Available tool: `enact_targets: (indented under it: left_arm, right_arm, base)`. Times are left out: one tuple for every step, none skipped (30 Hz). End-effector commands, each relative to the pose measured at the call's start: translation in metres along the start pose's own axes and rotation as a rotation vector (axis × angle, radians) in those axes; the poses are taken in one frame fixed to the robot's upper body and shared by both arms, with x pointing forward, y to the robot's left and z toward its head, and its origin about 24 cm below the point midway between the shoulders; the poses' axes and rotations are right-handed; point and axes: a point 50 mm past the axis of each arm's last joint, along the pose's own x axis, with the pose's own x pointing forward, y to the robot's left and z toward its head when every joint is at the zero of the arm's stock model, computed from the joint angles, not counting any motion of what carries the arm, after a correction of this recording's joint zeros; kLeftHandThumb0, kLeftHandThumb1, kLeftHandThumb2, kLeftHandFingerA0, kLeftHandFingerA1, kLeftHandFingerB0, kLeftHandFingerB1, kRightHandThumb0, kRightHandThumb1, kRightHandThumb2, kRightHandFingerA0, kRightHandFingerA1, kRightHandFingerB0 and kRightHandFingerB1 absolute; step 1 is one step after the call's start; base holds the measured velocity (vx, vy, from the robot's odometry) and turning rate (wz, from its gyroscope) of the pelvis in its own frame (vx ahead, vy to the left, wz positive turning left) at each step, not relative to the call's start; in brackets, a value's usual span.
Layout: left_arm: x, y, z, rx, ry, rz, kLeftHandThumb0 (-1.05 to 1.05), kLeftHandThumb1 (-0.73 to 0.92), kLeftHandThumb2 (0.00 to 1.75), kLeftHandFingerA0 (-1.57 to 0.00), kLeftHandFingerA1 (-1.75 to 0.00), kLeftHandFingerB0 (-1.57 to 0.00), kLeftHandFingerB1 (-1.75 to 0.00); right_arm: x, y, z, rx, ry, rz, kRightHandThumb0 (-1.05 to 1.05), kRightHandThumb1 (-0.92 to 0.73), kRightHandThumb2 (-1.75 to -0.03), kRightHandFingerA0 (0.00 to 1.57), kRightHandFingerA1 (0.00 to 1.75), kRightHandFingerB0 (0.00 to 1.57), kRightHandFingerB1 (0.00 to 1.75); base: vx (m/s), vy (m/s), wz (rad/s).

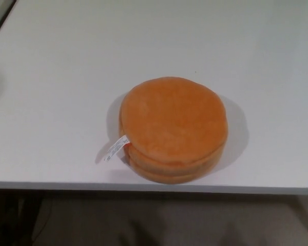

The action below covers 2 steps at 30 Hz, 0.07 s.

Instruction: A soft plate is kept in the center of the table close to the robot and the robot uses its left hand to pick up the plate, turns it upside down and places it back on the table

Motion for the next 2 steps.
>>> enact_targets:
  left_arm:
    - [-0.0047,-0.0001,0.0157,0.169,-0.206,-0.079,-0.85,0.63,1.08,-0.06,-0.47,-0.01,-0.31]
    - [-0.0047,-0.0001,0.0157,0.169,-0.206,-0.079,-0.85,0.63,1.08,-0.06,-0.47,-0.01,-0.31]
  right_arm:
    - [-0.0069,-0.0046,0.0001,0.023,-0.017,-0.049,-0.81,-0.72,-1.07,0.28,0.52,0.19,0.45]
    - [-0.0069,-0.0046,0.0001,0.023,-0.017,-0.049,-0.81,-0.72,-1.07,0.28,0.52,0.19,0.45]
  base:
    - [0.00,0.000,0.00]
    - [0.00,0.000,0.00]
